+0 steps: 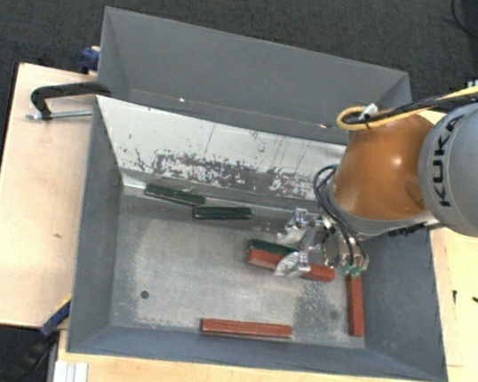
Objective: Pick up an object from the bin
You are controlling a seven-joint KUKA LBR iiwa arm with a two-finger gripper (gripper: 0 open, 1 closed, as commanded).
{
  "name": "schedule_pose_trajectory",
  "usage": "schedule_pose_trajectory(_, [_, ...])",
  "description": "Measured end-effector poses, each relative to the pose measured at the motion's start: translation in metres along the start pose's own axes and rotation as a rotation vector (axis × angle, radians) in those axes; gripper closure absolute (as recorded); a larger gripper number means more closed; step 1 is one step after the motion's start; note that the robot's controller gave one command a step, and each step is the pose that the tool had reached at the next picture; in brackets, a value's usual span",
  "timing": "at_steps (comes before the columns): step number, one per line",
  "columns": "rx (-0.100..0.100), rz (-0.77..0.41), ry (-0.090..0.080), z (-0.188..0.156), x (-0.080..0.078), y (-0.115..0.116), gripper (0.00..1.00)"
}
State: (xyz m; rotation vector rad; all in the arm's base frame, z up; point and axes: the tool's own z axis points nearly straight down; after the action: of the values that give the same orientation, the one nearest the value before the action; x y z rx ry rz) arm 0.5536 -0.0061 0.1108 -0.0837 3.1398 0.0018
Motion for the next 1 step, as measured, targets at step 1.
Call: schedule_pose_trajectory(1, [0.0, 0.0, -0.001, -0.0191, -0.0002, 0.0001, 1.0])
